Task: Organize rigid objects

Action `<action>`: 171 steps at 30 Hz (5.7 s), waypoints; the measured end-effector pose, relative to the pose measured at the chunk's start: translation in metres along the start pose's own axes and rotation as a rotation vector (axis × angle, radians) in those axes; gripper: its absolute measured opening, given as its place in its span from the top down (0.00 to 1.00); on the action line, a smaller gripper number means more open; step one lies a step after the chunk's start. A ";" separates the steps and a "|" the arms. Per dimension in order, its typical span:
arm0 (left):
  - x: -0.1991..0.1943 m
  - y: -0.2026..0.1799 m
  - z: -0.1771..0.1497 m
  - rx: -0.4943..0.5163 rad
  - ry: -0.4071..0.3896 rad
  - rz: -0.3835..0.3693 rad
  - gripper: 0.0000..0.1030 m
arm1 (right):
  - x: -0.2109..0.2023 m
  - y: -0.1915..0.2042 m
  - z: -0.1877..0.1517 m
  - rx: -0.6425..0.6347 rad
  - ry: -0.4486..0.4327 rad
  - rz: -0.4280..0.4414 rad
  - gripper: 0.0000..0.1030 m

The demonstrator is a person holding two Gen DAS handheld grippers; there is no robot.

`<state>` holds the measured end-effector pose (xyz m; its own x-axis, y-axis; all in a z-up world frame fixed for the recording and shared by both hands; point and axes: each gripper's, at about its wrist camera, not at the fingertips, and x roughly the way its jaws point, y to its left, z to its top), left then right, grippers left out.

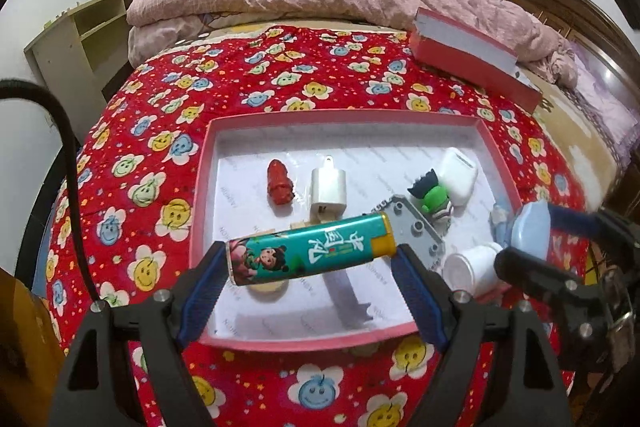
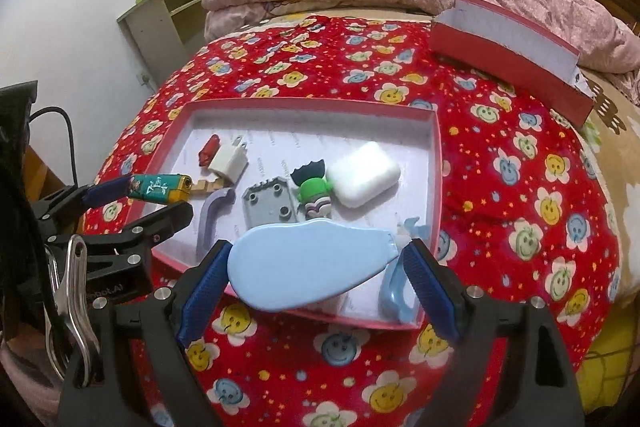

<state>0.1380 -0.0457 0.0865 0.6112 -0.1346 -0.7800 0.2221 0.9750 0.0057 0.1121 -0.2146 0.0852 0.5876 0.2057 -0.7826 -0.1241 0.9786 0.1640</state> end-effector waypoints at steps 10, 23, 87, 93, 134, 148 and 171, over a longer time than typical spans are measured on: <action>0.016 -0.006 0.007 -0.006 0.004 0.004 0.17 | 0.023 -0.004 0.009 0.010 0.023 -0.015 0.15; 0.027 -0.004 0.012 -0.015 0.014 0.001 0.17 | 0.037 -0.007 0.012 0.007 0.039 -0.021 0.15; -0.034 0.003 -0.065 -0.084 0.049 0.008 0.15 | -0.017 0.015 -0.059 0.007 -0.040 -0.046 0.09; -0.030 0.006 -0.077 -0.109 0.062 0.015 0.15 | -0.014 0.019 -0.072 -0.002 -0.026 -0.068 0.09; 0.005 0.007 -0.095 -0.107 0.132 0.033 0.15 | 0.031 0.012 -0.097 0.044 0.089 -0.112 0.08; 0.006 0.007 -0.095 -0.106 0.134 0.033 0.15 | 0.032 0.012 -0.096 0.043 0.090 -0.113 0.08; 0.006 0.007 -0.094 -0.107 0.134 0.034 0.15 | 0.032 0.012 -0.096 0.043 0.090 -0.113 0.08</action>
<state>0.0717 -0.0229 0.0225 0.5082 -0.0839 -0.8572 0.1172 0.9927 -0.0277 0.0524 -0.1960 0.0045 0.5216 0.0954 -0.8478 -0.0255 0.9950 0.0962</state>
